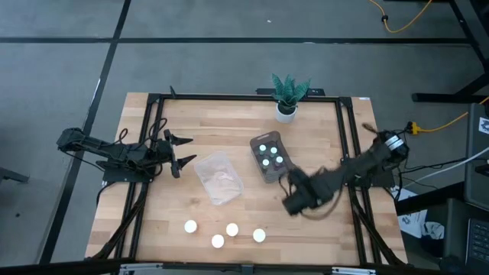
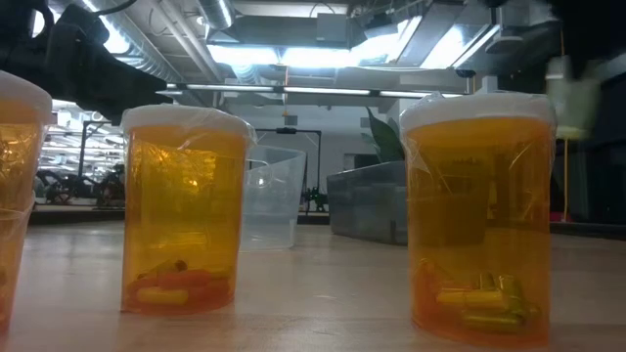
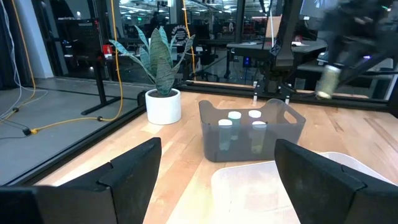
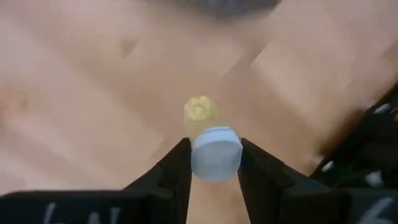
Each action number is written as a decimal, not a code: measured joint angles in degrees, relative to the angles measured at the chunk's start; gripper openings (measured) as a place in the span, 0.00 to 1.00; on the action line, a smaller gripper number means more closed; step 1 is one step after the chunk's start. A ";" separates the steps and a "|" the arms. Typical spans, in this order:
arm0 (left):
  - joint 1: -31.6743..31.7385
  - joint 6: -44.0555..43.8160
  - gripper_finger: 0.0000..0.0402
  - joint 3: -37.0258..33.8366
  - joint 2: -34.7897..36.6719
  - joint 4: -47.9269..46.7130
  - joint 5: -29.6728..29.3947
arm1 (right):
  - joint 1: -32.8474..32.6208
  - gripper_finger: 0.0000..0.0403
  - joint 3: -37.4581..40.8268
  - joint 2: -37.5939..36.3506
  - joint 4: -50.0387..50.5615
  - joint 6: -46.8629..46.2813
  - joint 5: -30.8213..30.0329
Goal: Pick and place medicine bottles into bin by pill shape (circle, oval)
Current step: Put the small yellow pill bottle into the black bin, then put the large orange pill bottle into the transparent bin
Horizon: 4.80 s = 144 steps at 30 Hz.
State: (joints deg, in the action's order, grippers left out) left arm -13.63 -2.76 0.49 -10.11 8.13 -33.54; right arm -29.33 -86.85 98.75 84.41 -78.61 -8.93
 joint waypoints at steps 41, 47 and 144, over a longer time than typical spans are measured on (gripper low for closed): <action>-0.02 0.28 0.76 0.01 0.00 -0.02 0.00 | 22.21 0.28 -0.22 7.94 -14.03 31.45 1.14; 0.01 0.32 0.76 0.00 0.02 -0.02 0.00 | 23.24 0.28 -0.22 10.32 -16.80 32.29 2.78; -0.02 0.13 0.76 0.00 0.00 -0.06 0.00 | 22.11 0.43 -11.41 13.43 -7.66 29.37 4.48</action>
State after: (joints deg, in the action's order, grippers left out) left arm -13.65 -2.63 0.49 -10.11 8.08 -33.54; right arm -7.22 -98.26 112.18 76.74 -49.24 -4.45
